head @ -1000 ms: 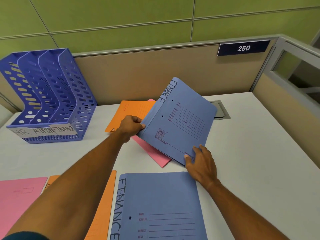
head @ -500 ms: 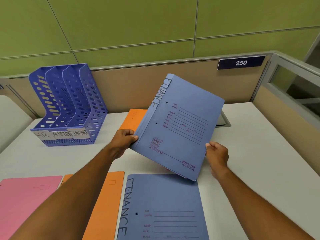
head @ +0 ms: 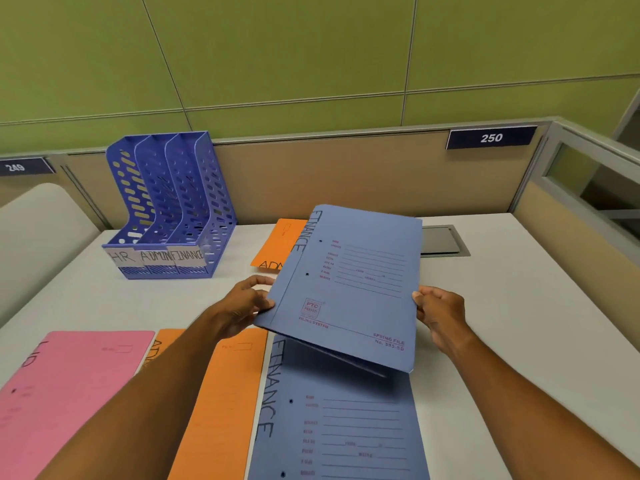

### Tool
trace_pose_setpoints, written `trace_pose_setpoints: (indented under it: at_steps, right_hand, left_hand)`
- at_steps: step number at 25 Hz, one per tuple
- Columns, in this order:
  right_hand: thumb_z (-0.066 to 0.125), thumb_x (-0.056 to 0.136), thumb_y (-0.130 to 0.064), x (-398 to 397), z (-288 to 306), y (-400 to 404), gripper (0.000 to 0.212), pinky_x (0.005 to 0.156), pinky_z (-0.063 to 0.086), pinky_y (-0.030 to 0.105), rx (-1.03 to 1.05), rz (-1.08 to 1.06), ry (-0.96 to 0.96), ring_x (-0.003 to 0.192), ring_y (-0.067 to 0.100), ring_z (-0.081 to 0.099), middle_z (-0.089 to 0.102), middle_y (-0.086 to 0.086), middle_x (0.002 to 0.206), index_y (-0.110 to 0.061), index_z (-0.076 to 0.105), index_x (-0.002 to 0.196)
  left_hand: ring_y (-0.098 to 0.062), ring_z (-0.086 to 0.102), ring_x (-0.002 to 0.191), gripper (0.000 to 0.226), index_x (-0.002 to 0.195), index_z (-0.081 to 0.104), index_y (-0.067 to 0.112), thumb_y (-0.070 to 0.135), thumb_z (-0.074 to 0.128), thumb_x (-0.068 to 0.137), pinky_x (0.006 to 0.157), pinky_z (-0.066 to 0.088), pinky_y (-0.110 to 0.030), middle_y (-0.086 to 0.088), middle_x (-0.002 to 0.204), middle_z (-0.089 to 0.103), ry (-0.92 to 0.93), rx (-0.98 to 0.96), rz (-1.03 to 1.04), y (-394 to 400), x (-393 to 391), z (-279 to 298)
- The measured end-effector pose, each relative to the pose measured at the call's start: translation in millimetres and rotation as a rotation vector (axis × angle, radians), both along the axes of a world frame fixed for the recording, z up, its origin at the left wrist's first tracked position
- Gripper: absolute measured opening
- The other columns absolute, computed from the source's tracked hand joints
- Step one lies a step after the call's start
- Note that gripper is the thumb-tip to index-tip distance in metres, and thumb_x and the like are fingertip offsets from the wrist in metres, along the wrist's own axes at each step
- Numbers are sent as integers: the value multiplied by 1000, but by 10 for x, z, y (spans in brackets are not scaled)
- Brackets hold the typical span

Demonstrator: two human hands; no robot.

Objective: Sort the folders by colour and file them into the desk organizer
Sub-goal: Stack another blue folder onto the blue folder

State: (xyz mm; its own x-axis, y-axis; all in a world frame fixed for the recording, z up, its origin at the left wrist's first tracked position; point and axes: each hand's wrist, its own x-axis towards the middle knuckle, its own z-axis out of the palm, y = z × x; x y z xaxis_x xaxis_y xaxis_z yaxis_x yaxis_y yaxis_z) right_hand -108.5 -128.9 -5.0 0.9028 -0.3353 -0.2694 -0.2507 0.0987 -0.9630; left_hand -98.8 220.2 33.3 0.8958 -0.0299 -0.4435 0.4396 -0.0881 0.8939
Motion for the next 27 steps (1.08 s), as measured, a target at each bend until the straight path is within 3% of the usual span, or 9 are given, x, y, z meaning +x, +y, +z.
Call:
trace_pose_setpoints:
  at_steps: [4,7,10,13,15,17,20,25,27]
  right_hand:
    - [61,86,2,-229,-29,12,17,78,60,49,-105,6,50,71,26,70,73,18,85,17,61,93]
    - [60,85,4,-457,-28,88,20,86,53,60,-184,20,76,71,28,62,68,31,96,21,59,94]
    - [57,82,7,-691,-25,133,23,81,56,49,-222,24,115,70,29,52,65,36,93,24,55,97]
    - [54,78,8,-903,-39,143,27,71,37,36,-249,37,155,73,25,42,54,18,76,27,50,97]
    - [55,77,8,-1051,-48,144,18,70,36,36,-268,30,180,72,25,42,51,13,76,25,53,84]
    - [53,71,9,-1213,-25,164,6,68,36,35,-286,-4,204,71,24,39,44,11,74,7,52,66]
    - [51,69,10,-1417,-30,165,20,65,32,35,-367,-25,226,70,24,33,36,10,70,-7,43,63]
    - [57,70,8,-1681,-151,142,20,63,37,33,-474,-56,320,64,24,43,44,9,64,-6,46,60]
    - [59,71,7,-1754,-188,170,21,62,38,32,-501,-64,351,62,24,45,46,9,62,-4,47,59]
  left_hand:
    - [-28,59,90,24,94,57,9,-10,47,83,67,48,-32,-15,97,63,42,-10,30,32,-191,-84]
    - [-26,61,88,8,83,57,11,9,62,90,66,51,-31,-10,95,66,30,-26,20,26,-342,-143]
    - [-26,68,89,10,96,60,8,10,66,89,64,54,-32,-13,102,70,22,-43,6,64,-520,-166]
    - [-27,69,87,20,108,59,1,2,64,88,63,56,-32,-18,105,69,35,-45,-1,115,-735,-209]
    - [-28,68,88,21,108,58,0,0,64,88,64,57,-33,-20,106,68,46,-42,2,116,-898,-268]
    - [-29,67,89,24,109,56,0,-2,65,86,67,56,-35,-21,106,68,58,-31,4,94,-1055,-347]
    - [-28,67,87,20,99,55,4,-2,67,84,70,58,-38,-20,100,68,77,9,2,56,-1294,-489]
    - [-33,70,88,24,70,53,8,-4,71,80,77,59,-49,-20,93,70,137,130,-62,50,-1623,-631]
    - [-35,70,90,23,69,54,7,-4,72,79,75,60,-47,-20,94,72,157,183,-101,69,-1713,-623]
